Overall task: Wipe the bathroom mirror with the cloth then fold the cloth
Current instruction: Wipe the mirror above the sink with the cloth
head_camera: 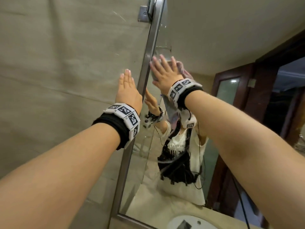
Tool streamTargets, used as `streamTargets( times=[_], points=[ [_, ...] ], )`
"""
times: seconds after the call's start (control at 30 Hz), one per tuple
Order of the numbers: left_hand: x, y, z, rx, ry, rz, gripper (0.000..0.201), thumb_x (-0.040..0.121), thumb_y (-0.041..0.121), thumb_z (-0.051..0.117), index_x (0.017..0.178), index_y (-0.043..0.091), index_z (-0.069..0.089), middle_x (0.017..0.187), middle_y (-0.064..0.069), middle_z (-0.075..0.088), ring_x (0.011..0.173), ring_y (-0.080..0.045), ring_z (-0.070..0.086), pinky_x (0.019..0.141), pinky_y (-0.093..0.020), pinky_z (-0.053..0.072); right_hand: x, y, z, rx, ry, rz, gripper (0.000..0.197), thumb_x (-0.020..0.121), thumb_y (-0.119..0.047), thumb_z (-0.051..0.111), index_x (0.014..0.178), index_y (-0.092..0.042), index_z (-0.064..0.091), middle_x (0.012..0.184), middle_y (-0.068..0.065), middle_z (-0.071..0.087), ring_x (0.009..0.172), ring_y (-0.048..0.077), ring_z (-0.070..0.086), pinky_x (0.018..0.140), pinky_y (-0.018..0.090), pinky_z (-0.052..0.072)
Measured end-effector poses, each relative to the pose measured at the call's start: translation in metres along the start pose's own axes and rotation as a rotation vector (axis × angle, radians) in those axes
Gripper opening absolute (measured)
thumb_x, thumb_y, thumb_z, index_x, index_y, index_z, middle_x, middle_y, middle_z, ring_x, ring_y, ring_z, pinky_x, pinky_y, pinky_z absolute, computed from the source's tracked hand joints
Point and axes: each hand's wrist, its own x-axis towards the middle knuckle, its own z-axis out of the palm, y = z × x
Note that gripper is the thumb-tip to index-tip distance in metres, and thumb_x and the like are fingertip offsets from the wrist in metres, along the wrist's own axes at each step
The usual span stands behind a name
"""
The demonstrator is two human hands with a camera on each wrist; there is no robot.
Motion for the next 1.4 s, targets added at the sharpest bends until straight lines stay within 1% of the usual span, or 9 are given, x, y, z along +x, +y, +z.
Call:
streamTargets(
  times=[0.2, 0.33, 0.43, 0.57, 0.67, 0.93, 1.17, 1.3, 1.4],
  points=[
    [-0.001, -0.001, 0.002, 0.089, 0.003, 0.007, 0.054, 0.100, 0.019, 0.012, 0.143, -0.013, 0.002, 0.153, -0.030, -0.003, 0.143, -0.039, -0.003, 0.117, -0.045, 0.001, -0.021, -0.019, 0.018, -0.070, -0.029, -0.072, 0.065, 0.098, -0.042, 0.020, 0.149, -0.013, -0.007, 0.158, 0.005, -0.012, 0.145, 0.028, -0.012, 0.111, 0.053, -0.014],
    [0.002, 0.003, 0.003, 0.088, -0.010, -0.025, 0.055, 0.100, 0.020, 0.013, 0.143, -0.013, 0.002, 0.153, -0.030, -0.002, 0.143, -0.040, -0.003, 0.116, -0.046, 0.001, -0.018, 0.033, 0.002, 0.172, 0.080, 0.292, 0.063, 0.100, -0.033, 0.023, 0.148, -0.015, -0.013, 0.157, 0.003, -0.019, 0.144, 0.025, -0.017, 0.106, 0.051, -0.020],
    [0.004, 0.006, 0.005, 0.103, 0.000, -0.046, 0.055, 0.101, 0.021, 0.013, 0.143, -0.013, 0.001, 0.153, -0.029, -0.002, 0.143, -0.039, -0.003, 0.116, -0.045, 0.001, -0.029, 0.066, 0.009, 0.211, 0.224, 0.565, 0.059, 0.100, -0.033, 0.019, 0.149, -0.012, -0.007, 0.158, 0.005, -0.011, 0.145, 0.026, -0.011, 0.111, 0.053, -0.013],
    [0.004, 0.008, 0.012, 0.121, 0.013, -0.052, 0.055, 0.100, 0.021, 0.013, 0.143, -0.012, 0.000, 0.153, -0.030, -0.002, 0.143, -0.040, -0.002, 0.116, -0.046, 0.000, -0.035, 0.062, 0.015, 0.232, 0.289, 0.660, 0.059, 0.100, -0.033, 0.020, 0.150, -0.010, -0.002, 0.159, 0.007, -0.005, 0.146, 0.026, -0.007, 0.114, 0.053, -0.007],
    [0.002, 0.012, 0.015, 0.125, 0.008, -0.061, 0.056, 0.100, 0.024, 0.012, 0.144, -0.009, 0.002, 0.152, -0.030, 0.000, 0.143, -0.041, -0.001, 0.115, -0.048, 0.001, -0.040, 0.043, 0.022, 0.225, 0.277, 0.605, 0.060, 0.100, -0.036, 0.018, 0.149, -0.010, -0.004, 0.159, 0.008, -0.007, 0.146, 0.027, -0.008, 0.114, 0.054, -0.008],
    [-0.002, 0.008, 0.013, 0.151, 0.009, -0.034, 0.052, 0.100, 0.015, 0.012, 0.141, -0.016, 0.003, 0.152, -0.032, 0.000, 0.142, -0.042, 0.000, 0.115, -0.048, 0.002, -0.073, -0.092, 0.079, 0.149, 0.066, 0.043, 0.063, 0.099, -0.031, 0.023, 0.145, -0.015, -0.017, 0.157, 0.006, -0.016, 0.140, 0.025, -0.024, 0.110, 0.051, -0.024],
    [-0.001, 0.007, 0.014, 0.141, 0.010, -0.030, 0.054, 0.101, 0.019, 0.013, 0.142, -0.015, 0.004, 0.152, -0.031, 0.001, 0.143, -0.041, 0.001, 0.116, -0.047, 0.003, -0.072, -0.095, 0.077, 0.059, -0.020, 0.012, 0.060, 0.100, -0.034, 0.022, 0.150, -0.015, -0.004, 0.158, 0.005, -0.011, 0.145, 0.026, -0.013, 0.107, 0.051, -0.027],
    [0.000, 0.009, 0.018, 0.153, 0.019, -0.036, 0.054, 0.101, 0.019, 0.014, 0.142, -0.014, 0.004, 0.152, -0.031, 0.001, 0.143, -0.042, 0.000, 0.115, -0.048, 0.002, -0.048, -0.033, 0.039, 0.190, 0.068, 0.254, 0.065, 0.095, -0.040, 0.010, 0.148, -0.012, -0.013, 0.153, 0.004, -0.025, 0.143, 0.027, -0.018, 0.111, 0.052, -0.017],
    [0.002, 0.011, 0.020, 0.172, 0.021, -0.039, 0.055, 0.100, 0.022, 0.014, 0.144, -0.011, 0.005, 0.152, -0.031, 0.000, 0.143, -0.041, 0.000, 0.115, -0.049, 0.002, -0.050, 0.020, 0.025, 0.172, 0.118, 0.373, 0.061, 0.100, -0.038, 0.016, 0.148, -0.013, -0.011, 0.157, 0.005, -0.016, 0.144, 0.025, -0.015, 0.113, 0.052, -0.013]
  ],
)
